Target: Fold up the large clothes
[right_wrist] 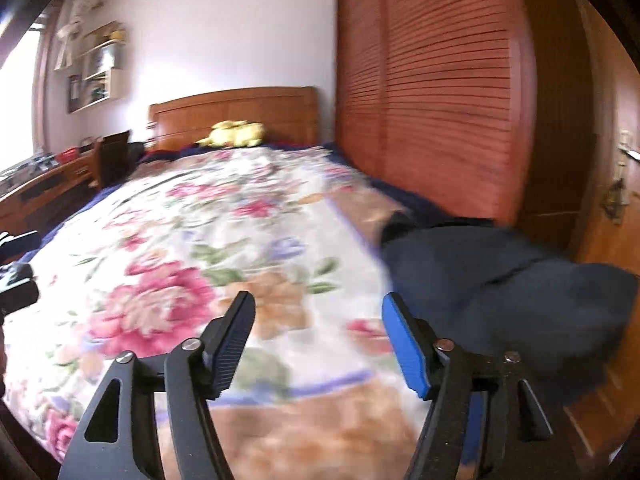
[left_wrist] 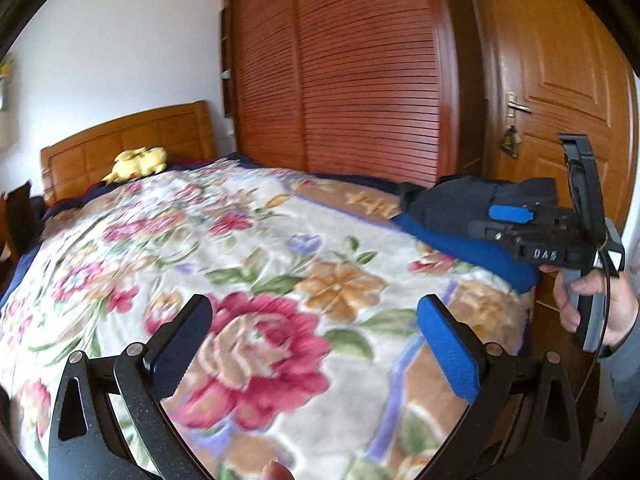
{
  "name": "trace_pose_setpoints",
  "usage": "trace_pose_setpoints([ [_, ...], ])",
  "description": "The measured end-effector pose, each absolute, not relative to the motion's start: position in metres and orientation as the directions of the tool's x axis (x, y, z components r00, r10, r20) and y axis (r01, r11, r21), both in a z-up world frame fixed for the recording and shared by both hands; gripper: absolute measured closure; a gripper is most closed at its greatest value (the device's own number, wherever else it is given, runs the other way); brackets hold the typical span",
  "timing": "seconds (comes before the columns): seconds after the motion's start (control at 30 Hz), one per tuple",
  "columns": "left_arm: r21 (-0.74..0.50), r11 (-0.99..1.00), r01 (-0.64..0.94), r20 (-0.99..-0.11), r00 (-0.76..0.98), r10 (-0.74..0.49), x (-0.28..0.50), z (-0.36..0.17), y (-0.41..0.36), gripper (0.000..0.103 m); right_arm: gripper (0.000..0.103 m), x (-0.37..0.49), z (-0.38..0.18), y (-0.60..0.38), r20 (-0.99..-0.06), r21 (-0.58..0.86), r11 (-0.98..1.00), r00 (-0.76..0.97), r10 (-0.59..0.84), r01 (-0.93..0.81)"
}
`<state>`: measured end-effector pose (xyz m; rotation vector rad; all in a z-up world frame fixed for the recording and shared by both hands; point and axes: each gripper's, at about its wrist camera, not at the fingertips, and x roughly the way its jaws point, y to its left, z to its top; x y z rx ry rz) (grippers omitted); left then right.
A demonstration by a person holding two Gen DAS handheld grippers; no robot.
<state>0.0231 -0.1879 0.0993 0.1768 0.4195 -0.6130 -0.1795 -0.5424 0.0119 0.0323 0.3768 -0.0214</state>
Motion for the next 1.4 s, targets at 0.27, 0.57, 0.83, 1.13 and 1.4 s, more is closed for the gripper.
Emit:
trace_pose_setpoints([
  [0.27,0.006,0.888,0.460,-0.431,0.802,-0.413,0.042,0.072,-0.112,0.001,0.034,-0.148,-0.017,-0.466,-0.365,0.075,0.988,0.918,0.152,-0.134],
  [0.57,0.010,0.951,0.308,-0.440,0.855,-0.273,0.063,0.049,-0.045,0.001,0.034,-0.107,-0.040,-0.415,-0.371,0.093,0.966,0.892,0.259,-0.242],
  [0.83,-0.036,0.981,0.193,-0.414,0.890,-0.190,0.073,0.049,0.001,0.001,0.034,-0.062,-0.057,-0.388,-0.340,0.097,0.955,0.893,0.296,-0.280],
  [1.13,-0.046,0.991,0.123,-0.393,0.910,-0.131,0.079,0.042,0.032,0.001,0.034,-0.043,-0.080,-0.377,-0.280,0.094,0.951,0.909,0.309,-0.294],
  [1.4,-0.057,0.994,0.094,-0.407,0.907,-0.109,0.079,0.029,0.050,0.001,0.034,-0.045,-0.092,-0.371,-0.263,0.077,0.951,0.914,0.309,-0.300],
])
